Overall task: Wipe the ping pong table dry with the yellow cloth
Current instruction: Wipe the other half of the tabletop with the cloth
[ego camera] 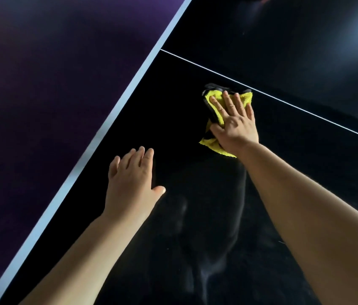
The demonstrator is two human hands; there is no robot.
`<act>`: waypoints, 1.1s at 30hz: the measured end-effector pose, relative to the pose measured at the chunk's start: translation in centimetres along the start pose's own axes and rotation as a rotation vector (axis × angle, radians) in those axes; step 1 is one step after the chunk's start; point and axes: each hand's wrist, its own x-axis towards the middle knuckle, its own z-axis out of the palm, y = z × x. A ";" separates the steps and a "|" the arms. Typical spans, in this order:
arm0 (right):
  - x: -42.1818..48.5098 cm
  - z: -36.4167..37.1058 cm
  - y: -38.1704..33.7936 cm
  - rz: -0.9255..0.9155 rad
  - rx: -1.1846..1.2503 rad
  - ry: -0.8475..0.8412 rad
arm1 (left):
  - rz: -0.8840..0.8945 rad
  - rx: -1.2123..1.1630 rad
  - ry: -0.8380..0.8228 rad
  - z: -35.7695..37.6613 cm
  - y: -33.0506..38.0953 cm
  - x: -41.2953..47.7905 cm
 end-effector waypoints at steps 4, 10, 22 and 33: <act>-3.5 -0.1 3.7 0.167 0.037 0.017 | 0.019 0.002 0.006 0.1 0.6 -1.0; -8.7 0.9 2.5 0.339 0.051 -0.005 | 0.005 0.007 0.009 -0.3 -2.1 -3.6; -10.8 2.7 -17.3 0.178 -0.017 -0.074 | -0.018 0.048 0.007 -2.1 -15.7 -11.8; -16.5 6.2 -35.4 -0.089 -0.044 -0.131 | -0.069 0.085 -0.029 -3.5 -26.4 -19.4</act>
